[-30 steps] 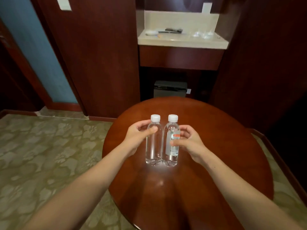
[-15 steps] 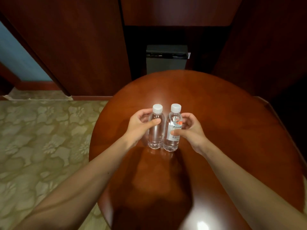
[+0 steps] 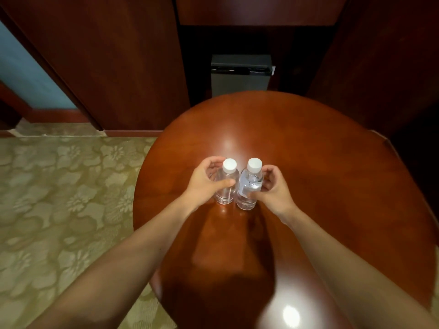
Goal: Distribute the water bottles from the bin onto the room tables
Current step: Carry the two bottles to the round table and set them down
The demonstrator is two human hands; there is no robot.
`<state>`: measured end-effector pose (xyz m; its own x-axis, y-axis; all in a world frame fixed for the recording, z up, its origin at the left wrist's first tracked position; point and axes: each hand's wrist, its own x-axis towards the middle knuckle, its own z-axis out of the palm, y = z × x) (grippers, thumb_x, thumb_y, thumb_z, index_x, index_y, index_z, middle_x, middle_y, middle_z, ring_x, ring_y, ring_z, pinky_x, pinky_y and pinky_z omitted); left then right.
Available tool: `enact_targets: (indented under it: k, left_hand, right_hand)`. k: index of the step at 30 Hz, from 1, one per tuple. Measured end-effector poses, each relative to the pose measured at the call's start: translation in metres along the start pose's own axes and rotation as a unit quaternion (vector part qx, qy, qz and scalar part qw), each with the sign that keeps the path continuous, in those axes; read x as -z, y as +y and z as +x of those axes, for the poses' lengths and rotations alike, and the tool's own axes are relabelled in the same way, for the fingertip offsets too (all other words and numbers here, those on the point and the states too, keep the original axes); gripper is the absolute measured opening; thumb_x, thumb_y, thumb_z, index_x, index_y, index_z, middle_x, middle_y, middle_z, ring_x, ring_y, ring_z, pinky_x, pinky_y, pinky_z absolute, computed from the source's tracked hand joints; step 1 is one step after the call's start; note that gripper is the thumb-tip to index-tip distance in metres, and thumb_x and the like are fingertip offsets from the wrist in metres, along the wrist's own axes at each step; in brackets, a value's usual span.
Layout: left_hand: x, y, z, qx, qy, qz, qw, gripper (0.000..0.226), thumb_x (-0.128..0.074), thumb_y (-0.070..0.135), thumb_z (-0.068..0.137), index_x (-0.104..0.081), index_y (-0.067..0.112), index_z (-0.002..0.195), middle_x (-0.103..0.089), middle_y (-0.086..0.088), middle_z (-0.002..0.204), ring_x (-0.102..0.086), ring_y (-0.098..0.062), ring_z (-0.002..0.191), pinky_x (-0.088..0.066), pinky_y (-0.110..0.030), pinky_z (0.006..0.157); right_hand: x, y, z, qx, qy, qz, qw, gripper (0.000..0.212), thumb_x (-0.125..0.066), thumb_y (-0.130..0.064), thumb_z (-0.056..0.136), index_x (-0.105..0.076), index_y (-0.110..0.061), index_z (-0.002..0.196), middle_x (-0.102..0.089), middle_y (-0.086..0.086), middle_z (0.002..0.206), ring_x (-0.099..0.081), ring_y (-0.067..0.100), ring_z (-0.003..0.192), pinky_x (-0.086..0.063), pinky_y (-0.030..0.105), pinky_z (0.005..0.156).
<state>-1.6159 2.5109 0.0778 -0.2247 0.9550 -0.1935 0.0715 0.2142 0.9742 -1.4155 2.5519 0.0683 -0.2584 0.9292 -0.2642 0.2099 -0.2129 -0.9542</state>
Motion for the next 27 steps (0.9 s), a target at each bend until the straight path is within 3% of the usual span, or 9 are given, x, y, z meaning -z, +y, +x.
enact_targets:
  k: [2,5,9,14,19,22,27]
  left_hand:
    - [-0.001,0.005,-0.008,-0.007,0.001,0.026,1.000,0.064,-0.087,0.000,0.064,-0.057,0.015,0.119,-0.065,0.001,0.117,-0.060,-0.009,0.108,-0.047,-0.018,0.095]
    - [0.000,0.014,-0.018,-0.006,0.009,0.073,0.997,0.058,-0.086,0.001,0.066,-0.058,0.015,0.115,-0.064,0.007,0.111,-0.059,-0.003,0.101,-0.046,-0.016,0.094]
    - [0.008,0.034,-0.029,-0.022,-0.018,0.133,0.991,0.057,-0.082,-0.001,0.071,-0.059,0.011,0.121,-0.062,0.002,0.119,-0.056,-0.009,0.110,-0.040,-0.006,0.087]
    - [0.011,0.064,-0.036,-0.039,-0.068,0.238,0.968,0.055,-0.070,-0.002,0.084,-0.054,0.011,0.135,-0.056,-0.004,0.137,-0.053,-0.015,0.125,-0.043,-0.026,0.103]
    - [0.010,0.076,-0.035,-0.043,-0.105,0.398,0.910,0.062,-0.066,0.005,0.087,-0.044,0.016,0.144,-0.047,-0.008,0.142,-0.053,-0.022,0.125,-0.042,-0.037,0.109]
    - [0.008,0.080,-0.035,-0.055,-0.117,0.469,0.874,0.060,-0.059,0.011,0.091,-0.041,0.026,0.147,-0.043,-0.005,0.139,-0.052,-0.022,0.123,-0.041,-0.034,0.108]
    - [0.010,0.076,-0.032,-0.092,-0.113,0.545,0.826,0.053,-0.047,0.012,0.096,-0.045,0.037,0.143,-0.045,0.000,0.129,-0.057,-0.023,0.110,-0.048,-0.036,0.093]
  right_hand:
    - [-0.001,0.001,-0.008,0.014,-0.009,-0.039,0.999,0.068,-0.077,0.023,0.063,-0.046,-0.013,0.112,-0.061,0.007,0.118,-0.063,0.021,0.109,-0.056,0.026,0.085]
    - [0.001,-0.001,-0.014,0.012,-0.045,-0.105,0.993,0.066,-0.079,0.016,0.066,-0.046,-0.017,0.112,-0.062,0.009,0.119,-0.061,0.027,0.114,-0.054,0.041,0.096]
    - [0.014,-0.021,-0.022,-0.005,-0.070,-0.146,0.987,0.072,-0.082,0.007,0.070,-0.045,-0.013,0.128,-0.057,0.008,0.132,-0.056,0.023,0.123,-0.048,0.040,0.104]
    - [0.024,-0.062,-0.031,0.060,-0.109,-0.243,0.962,0.076,-0.073,-0.001,0.084,-0.038,-0.021,0.149,-0.050,0.009,0.142,-0.057,0.024,0.123,-0.048,0.038,0.103]
    - [0.022,-0.084,-0.028,0.088,-0.151,-0.413,0.894,0.066,-0.062,-0.012,0.091,-0.038,-0.025,0.151,-0.052,0.007,0.146,-0.058,0.024,0.125,-0.047,0.041,0.105]
    - [0.021,-0.083,-0.028,0.084,-0.145,-0.429,0.887,0.058,-0.061,-0.014,0.093,-0.044,-0.022,0.148,-0.054,0.005,0.145,-0.058,0.022,0.125,-0.047,0.040,0.106]
    - [0.019,-0.081,-0.023,0.100,-0.125,-0.461,0.873,0.049,-0.060,-0.024,0.096,-0.049,-0.025,0.144,-0.051,0.002,0.142,-0.058,0.018,0.118,-0.046,0.036,0.103]
